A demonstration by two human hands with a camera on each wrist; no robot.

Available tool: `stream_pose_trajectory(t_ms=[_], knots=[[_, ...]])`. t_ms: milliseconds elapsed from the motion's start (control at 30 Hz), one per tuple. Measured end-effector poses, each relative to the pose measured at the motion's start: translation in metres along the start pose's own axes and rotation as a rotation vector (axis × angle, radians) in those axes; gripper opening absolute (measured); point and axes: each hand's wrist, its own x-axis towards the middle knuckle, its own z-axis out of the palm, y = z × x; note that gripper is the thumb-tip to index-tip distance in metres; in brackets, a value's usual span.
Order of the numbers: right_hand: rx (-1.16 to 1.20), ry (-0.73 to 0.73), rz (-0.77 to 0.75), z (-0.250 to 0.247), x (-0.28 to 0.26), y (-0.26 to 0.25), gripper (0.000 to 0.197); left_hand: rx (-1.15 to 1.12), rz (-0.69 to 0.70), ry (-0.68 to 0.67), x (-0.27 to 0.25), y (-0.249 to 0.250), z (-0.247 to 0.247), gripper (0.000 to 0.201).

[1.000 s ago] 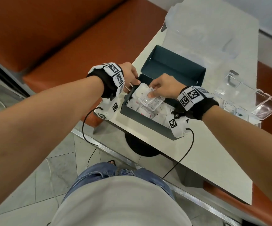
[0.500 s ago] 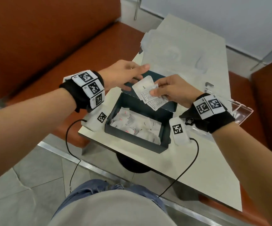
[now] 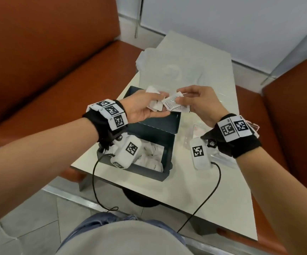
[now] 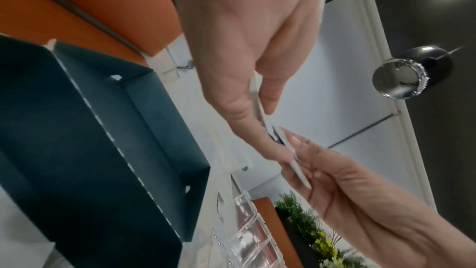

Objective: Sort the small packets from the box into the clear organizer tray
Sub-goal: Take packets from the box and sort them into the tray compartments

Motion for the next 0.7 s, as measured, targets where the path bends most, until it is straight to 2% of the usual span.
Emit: stream_pose_trajectory(t_ms=[67,133,267,333,433,533,633,700], knots=[[0.025,0.012,0.051,-0.012,-0.001,0.002,0.034,0.117,0.109,0.070,0.006,-0.004,0.009,0.014],[0.063,0.026,0.099,-0.023,-0.002,0.004,0.034,0.325,0.235,0.071,0.010,-0.007,0.017,0.014],[0.101,0.007,0.102,-0.039,-0.005,0.010,0.017,0.886,0.450,0.017,0.015,-0.013,0.034,0.031],[0.197,0.008,0.112,-0.046,-0.003,0.012,0.011,1.053,0.493,0.028,0.020,-0.016,0.042,0.033],[0.395,0.018,0.206,-0.056,0.000,0.016,0.018,1.000,0.507,0.050,0.027,-0.022,0.052,0.022],[0.489,-0.021,0.259,-0.069,0.000,0.023,0.029,0.776,0.429,0.075,0.035,-0.028,0.059,0.018],[0.277,0.005,0.240,-0.082,-0.001,0.029,0.037,0.478,0.318,0.128,0.042,-0.034,0.062,0.012],[0.128,0.068,0.134,-0.089,-0.003,0.032,0.032,0.336,0.267,0.139,0.046,-0.038,0.065,0.014]])
